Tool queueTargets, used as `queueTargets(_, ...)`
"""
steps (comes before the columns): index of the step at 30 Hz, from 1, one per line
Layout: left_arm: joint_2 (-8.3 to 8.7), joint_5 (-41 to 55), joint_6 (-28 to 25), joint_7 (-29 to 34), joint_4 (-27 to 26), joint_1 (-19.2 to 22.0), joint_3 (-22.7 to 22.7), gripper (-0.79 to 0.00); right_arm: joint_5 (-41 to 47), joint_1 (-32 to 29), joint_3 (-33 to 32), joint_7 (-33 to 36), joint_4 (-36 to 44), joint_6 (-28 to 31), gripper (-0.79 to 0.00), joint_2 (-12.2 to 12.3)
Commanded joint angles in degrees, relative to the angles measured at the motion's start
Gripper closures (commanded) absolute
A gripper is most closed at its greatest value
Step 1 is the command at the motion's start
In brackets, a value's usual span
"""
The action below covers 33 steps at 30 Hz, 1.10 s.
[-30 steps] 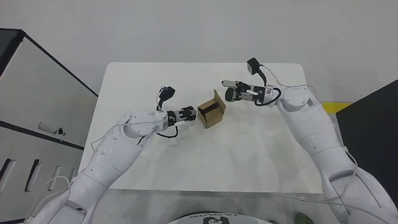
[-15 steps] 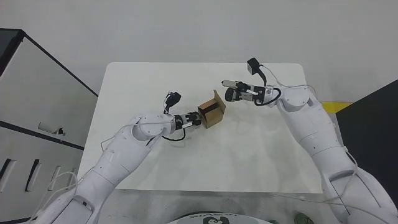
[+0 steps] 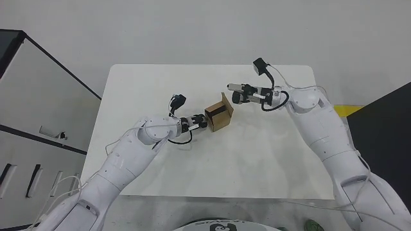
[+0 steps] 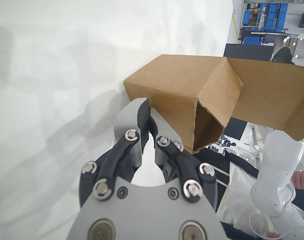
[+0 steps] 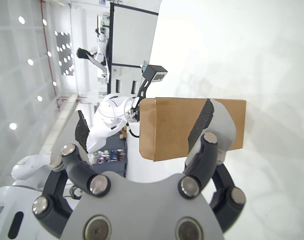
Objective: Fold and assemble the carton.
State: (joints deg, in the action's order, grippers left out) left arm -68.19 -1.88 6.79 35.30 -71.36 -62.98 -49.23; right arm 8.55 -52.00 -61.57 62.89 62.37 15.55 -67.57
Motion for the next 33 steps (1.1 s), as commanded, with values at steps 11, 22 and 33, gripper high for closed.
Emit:
queueTargets(11, 0.00, 0.00, 0.00, 0.00, 0.00, 0.00, 0.00, 0.000, -14.43, 4.24, -0.16, 14.36, 7.92, -8.89, -0.785, 2.24)
queueTargets(22, 0.00, 0.00, 0.00, 0.00, 0.00, 0.00, 0.00, 0.000, -12.97, 6.66, -0.15, 18.66, 6.81, -6.65, -0.785, 2.63)
queueTargets(33, 0.00, 0.00, 0.00, 0.00, 0.00, 0.00, 0.00, 0.000, -16.76, 7.23, -0.49, 17.36, 8.48, -6.43, -0.785, 3.16)
